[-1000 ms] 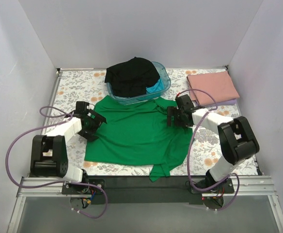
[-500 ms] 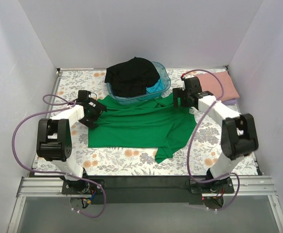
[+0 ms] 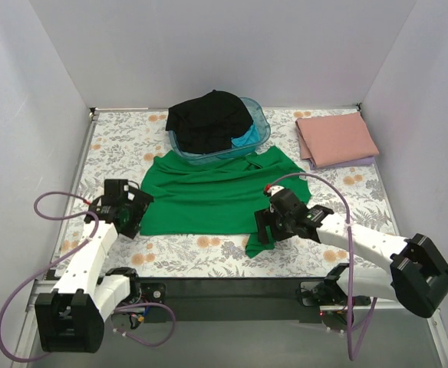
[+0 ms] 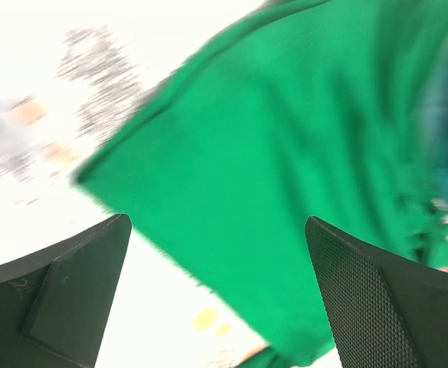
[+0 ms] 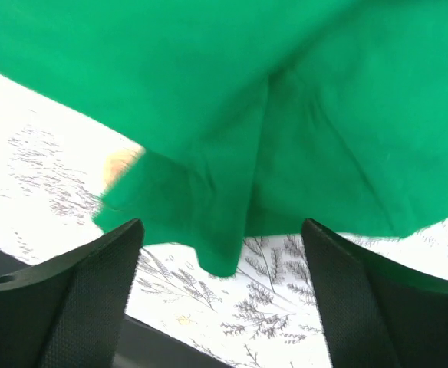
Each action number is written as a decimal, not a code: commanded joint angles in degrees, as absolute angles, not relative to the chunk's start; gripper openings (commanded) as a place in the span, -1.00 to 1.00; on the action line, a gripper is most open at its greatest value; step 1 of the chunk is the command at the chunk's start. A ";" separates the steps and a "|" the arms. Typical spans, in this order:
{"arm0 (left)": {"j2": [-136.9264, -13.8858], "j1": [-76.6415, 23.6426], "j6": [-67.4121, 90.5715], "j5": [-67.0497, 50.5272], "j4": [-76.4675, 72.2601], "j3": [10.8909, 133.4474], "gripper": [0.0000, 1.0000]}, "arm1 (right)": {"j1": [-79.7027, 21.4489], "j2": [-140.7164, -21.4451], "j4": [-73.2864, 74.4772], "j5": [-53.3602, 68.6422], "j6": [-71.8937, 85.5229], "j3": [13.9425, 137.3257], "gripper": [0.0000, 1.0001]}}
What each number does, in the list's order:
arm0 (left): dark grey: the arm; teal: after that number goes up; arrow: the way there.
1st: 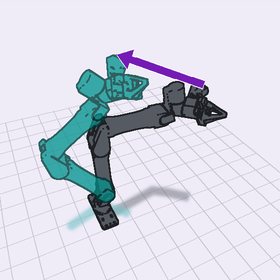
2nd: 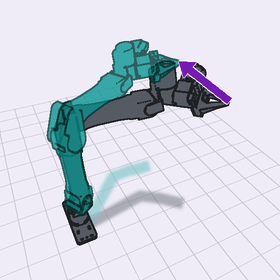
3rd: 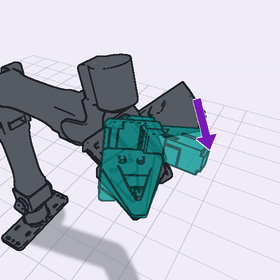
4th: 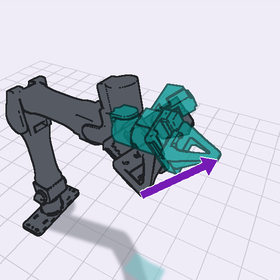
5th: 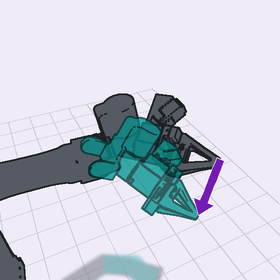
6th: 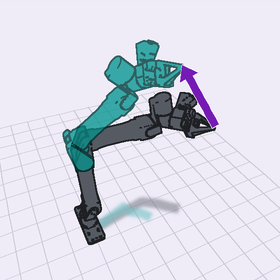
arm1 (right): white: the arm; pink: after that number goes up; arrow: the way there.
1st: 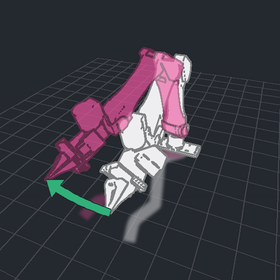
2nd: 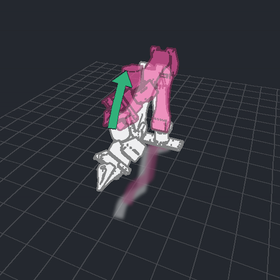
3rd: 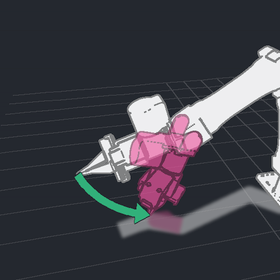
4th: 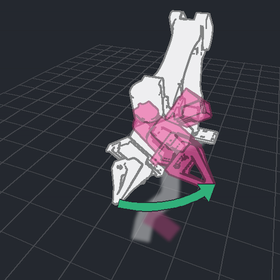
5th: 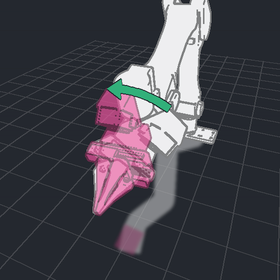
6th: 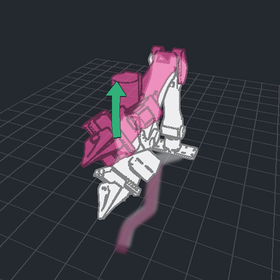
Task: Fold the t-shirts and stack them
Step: Flatten the tshirt out
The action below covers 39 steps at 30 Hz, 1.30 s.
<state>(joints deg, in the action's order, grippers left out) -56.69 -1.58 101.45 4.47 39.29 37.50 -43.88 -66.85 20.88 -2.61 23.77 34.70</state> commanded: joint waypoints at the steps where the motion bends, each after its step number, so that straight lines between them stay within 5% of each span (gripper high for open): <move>1: -53.27 -1.14 103.53 6.49 47.35 33.49 0.96 | -46.22 -68.37 21.18 -5.97 29.00 34.63 0.71; 4: -53.78 -1.23 104.33 5.55 48.52 33.23 0.96 | -49.73 -69.87 21.09 -7.03 31.11 34.72 0.30; 5: -54.14 -1.23 105.11 4.41 48.60 32.96 0.96 | -50.53 -70.05 21.18 -7.12 31.81 34.98 -0.14; 10: -57.65 -1.23 105.47 3.61 47.81 32.69 0.96 | -55.10 -70.05 22.67 -10.18 36.03 36.21 -0.97; 21: -54.67 -1.14 106.17 7.73 51.41 37.96 0.96 | -68.28 -87.50 31.64 -18.63 37.88 61.84 -0.97; 24: -55.46 -1.23 105.73 7.21 51.50 38.32 0.96 | -69.96 -95.61 31.11 -16.97 36.48 66.69 -0.76; 25: -56.42 -1.23 105.38 6.68 51.50 38.58 0.96 | -70.22 -97.28 31.11 -16.01 36.39 69.67 -0.53; 26: -56.86 -1.23 105.03 6.59 51.68 38.58 0.96 | -70.31 -98.51 31.11 -15.13 36.13 70.57 0.02; 31: -58.18 -1.23 104.50 7.29 51.94 38.50 0.96 | -72.15 -94.94 30.50 -16.86 36.38 69.45 0.64; 32: -57.92 -1.23 104.59 7.47 51.60 38.32 0.97 | -72.33 -93.18 30.15 -17.22 36.82 65.95 0.97; 39: -58.97 -1.23 104.59 7.47 49.84 36.83 0.97 | -71.55 -82.97 23.13 -16.27 41.48 49.69 0.97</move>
